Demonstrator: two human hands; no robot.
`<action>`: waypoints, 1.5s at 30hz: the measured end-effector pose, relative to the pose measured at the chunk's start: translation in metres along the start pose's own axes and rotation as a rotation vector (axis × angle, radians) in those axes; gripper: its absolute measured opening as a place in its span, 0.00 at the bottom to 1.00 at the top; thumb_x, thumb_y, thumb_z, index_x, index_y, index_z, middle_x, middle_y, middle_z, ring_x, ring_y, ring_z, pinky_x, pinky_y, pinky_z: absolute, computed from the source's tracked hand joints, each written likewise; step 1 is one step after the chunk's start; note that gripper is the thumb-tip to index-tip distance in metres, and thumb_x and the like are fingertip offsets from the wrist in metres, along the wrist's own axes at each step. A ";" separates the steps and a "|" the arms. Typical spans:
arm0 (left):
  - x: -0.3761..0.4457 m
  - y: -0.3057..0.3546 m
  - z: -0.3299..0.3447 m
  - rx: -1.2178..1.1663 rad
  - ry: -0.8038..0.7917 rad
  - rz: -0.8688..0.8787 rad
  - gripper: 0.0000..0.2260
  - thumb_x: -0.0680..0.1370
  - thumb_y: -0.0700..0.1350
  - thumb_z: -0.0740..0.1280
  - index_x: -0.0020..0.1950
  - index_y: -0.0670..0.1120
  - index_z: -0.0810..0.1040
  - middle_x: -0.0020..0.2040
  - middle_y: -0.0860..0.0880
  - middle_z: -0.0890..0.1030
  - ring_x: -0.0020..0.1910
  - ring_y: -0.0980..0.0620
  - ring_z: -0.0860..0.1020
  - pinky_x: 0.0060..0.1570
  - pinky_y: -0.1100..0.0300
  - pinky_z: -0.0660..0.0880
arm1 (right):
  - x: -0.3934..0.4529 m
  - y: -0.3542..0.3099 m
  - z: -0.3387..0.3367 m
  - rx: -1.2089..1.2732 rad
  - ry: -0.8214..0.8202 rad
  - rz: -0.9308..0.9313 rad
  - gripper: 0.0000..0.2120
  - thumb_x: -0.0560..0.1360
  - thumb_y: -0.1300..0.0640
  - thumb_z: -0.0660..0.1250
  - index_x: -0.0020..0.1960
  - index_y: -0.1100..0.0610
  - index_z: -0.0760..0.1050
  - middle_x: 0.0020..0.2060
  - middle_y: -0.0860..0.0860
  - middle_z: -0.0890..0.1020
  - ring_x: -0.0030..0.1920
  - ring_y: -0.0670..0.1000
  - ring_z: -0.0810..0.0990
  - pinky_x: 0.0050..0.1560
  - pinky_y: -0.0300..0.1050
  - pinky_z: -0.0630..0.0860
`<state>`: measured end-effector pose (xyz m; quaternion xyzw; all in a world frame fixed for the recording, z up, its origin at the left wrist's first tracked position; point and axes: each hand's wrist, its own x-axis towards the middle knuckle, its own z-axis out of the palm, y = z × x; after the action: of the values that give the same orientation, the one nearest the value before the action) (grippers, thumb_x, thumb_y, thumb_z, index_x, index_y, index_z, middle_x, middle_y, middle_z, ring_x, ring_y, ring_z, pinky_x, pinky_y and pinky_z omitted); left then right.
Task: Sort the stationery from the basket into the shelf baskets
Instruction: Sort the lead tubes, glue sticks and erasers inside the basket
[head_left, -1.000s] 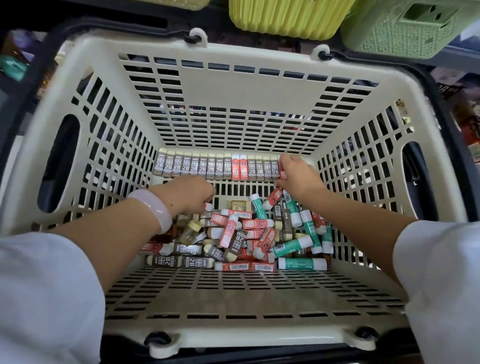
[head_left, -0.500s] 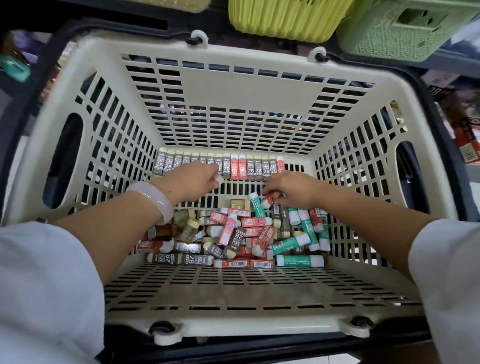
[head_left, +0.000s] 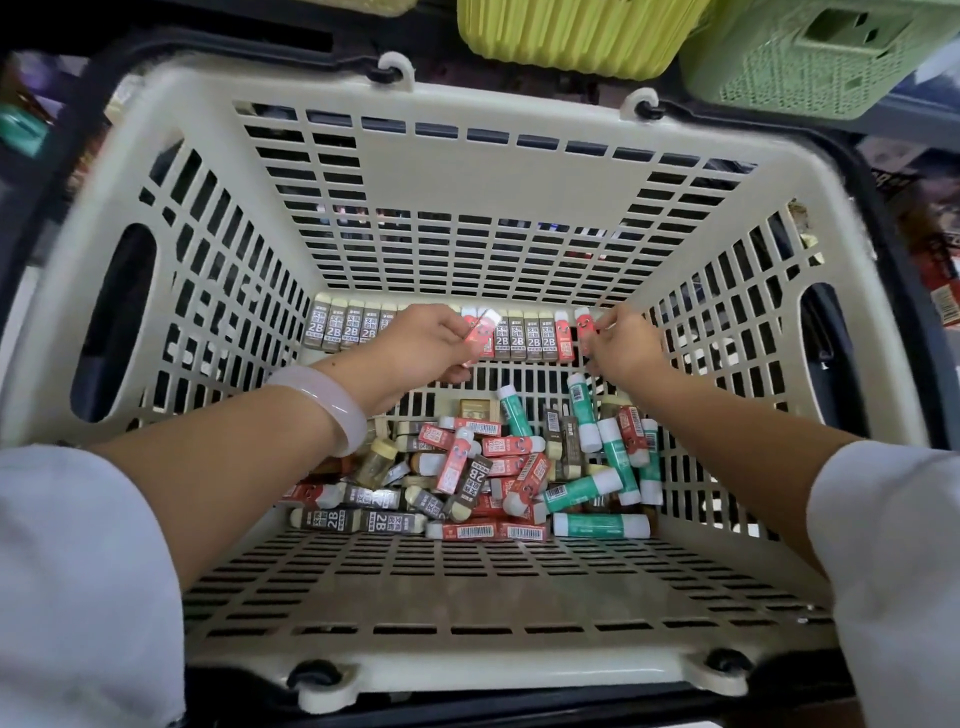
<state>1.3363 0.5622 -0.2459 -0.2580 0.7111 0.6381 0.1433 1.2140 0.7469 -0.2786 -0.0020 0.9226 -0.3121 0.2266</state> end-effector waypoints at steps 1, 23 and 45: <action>-0.001 0.001 0.004 -0.071 -0.006 -0.023 0.04 0.75 0.38 0.67 0.44 0.44 0.73 0.44 0.46 0.80 0.35 0.54 0.78 0.37 0.66 0.78 | -0.001 0.000 0.002 0.076 -0.002 0.031 0.07 0.77 0.62 0.62 0.43 0.56 0.66 0.49 0.60 0.79 0.42 0.57 0.82 0.41 0.49 0.80; -0.003 -0.002 0.010 0.408 0.015 0.198 0.02 0.77 0.41 0.65 0.48 0.47 0.75 0.46 0.53 0.76 0.43 0.55 0.76 0.40 0.68 0.72 | -0.032 -0.028 -0.002 0.316 -0.084 -0.029 0.11 0.76 0.58 0.64 0.57 0.58 0.71 0.39 0.49 0.78 0.35 0.46 0.77 0.34 0.36 0.73; 0.004 -0.015 0.003 0.904 -0.234 0.242 0.08 0.77 0.44 0.65 0.54 0.44 0.77 0.49 0.49 0.78 0.47 0.52 0.75 0.41 0.65 0.69 | -0.026 -0.018 0.003 -0.386 0.081 -0.346 0.06 0.77 0.58 0.62 0.51 0.60 0.72 0.50 0.54 0.75 0.44 0.51 0.74 0.44 0.43 0.73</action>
<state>1.3405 0.5632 -0.2612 -0.0115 0.9212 0.3020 0.2449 1.2366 0.7349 -0.2595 -0.1905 0.9594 -0.1641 0.1279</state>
